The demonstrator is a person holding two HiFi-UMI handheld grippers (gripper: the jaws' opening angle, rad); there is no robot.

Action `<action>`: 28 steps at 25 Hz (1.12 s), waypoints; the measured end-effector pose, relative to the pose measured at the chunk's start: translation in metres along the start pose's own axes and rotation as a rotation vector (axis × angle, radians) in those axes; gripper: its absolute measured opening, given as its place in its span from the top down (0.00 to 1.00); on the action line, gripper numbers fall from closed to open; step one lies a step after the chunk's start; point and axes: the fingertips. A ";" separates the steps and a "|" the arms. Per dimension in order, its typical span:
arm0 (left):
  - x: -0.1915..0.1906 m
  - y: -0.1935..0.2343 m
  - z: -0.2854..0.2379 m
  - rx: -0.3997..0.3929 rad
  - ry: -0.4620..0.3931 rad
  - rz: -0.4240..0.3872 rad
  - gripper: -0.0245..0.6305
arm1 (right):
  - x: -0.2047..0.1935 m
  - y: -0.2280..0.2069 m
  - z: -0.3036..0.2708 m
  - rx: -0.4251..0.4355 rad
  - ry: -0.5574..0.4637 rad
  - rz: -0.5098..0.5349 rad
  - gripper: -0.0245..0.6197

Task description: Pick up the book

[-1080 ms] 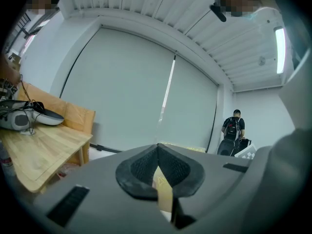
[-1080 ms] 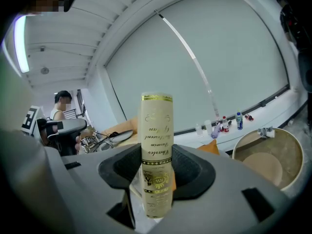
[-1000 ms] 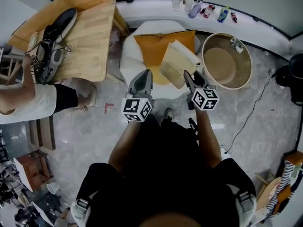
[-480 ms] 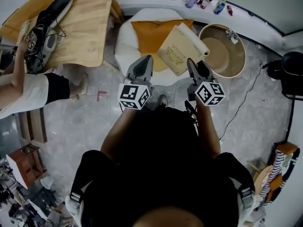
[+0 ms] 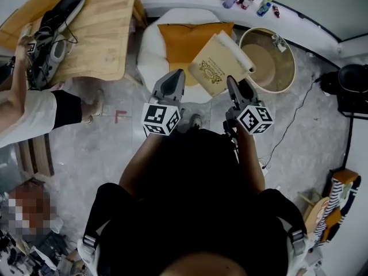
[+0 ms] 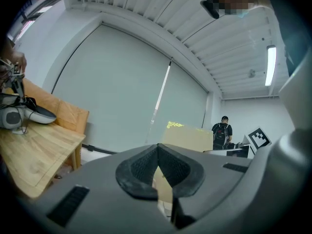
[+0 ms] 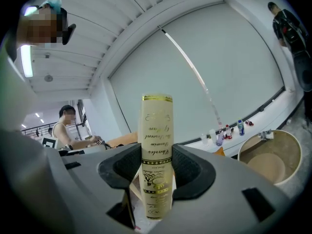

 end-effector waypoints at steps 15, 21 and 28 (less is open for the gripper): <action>-0.005 0.011 0.003 -0.018 0.018 0.006 0.96 | -0.004 0.005 -0.001 -0.019 0.002 -0.004 0.65; -0.006 0.011 0.004 -0.022 0.021 0.003 0.96 | -0.004 0.006 -0.001 -0.016 -0.008 -0.010 0.65; -0.010 0.014 0.004 -0.022 0.023 -0.002 0.96 | -0.003 0.004 -0.002 -0.015 -0.015 -0.004 0.65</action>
Point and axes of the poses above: the fingertips, and each gripper's own axes: z backward along the fingers, y to its left, x out of its top, and after that the axes turned 3 degrees about x, right-handed
